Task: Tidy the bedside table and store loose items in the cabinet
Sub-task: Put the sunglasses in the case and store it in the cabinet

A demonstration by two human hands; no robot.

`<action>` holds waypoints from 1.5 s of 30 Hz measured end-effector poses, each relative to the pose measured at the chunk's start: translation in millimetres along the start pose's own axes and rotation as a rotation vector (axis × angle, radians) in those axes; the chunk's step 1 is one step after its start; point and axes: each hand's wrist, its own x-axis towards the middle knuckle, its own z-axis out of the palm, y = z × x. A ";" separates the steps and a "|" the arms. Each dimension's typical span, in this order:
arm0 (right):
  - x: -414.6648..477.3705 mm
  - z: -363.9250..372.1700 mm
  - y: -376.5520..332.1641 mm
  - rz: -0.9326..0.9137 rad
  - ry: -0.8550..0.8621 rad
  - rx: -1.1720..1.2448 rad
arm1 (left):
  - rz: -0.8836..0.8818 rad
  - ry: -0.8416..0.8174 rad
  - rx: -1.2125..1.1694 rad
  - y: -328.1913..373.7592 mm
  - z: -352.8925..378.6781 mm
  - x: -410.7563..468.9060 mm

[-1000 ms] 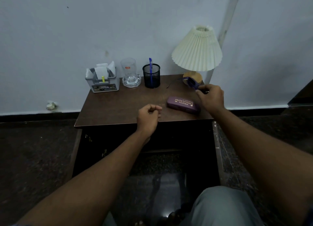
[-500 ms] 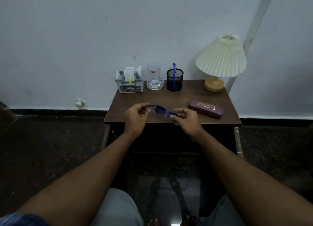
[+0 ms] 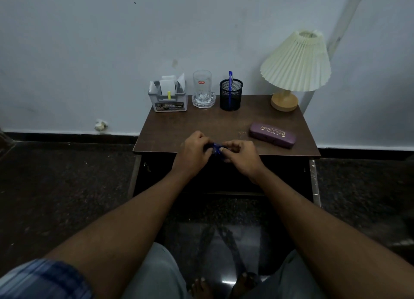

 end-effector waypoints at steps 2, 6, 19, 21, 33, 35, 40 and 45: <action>-1.7 -1.7 -2.7 -0.016 0.010 0.007 | 0.008 0.004 0.058 3.9 3.6 1.3; -4.8 -3.5 -13.2 -0.023 0.040 0.131 | -0.069 0.066 -0.014 9.2 7.0 4.7; 15.6 -11.3 -12.7 0.075 0.168 0.276 | -0.858 0.134 -1.384 18.8 13.3 15.3; 23.9 -13.8 -9.9 0.061 0.189 0.162 | -0.864 0.130 -1.300 3.7 9.3 19.2; 66.4 8.8 2.9 -0.009 0.256 -0.387 | -0.914 0.187 -0.599 -36.3 27.0 40.7; 69.0 9.7 5.1 0.008 0.273 -0.410 | -0.922 0.211 -0.540 -36.3 27.1 42.6; 68.4 9.5 5.7 0.008 0.272 -0.447 | -0.919 0.240 -0.477 -33.6 26.9 40.7; 59.4 -2.9 -7.5 0.027 0.222 -0.432 | -0.821 0.237 -0.348 -18.0 14.4 41.1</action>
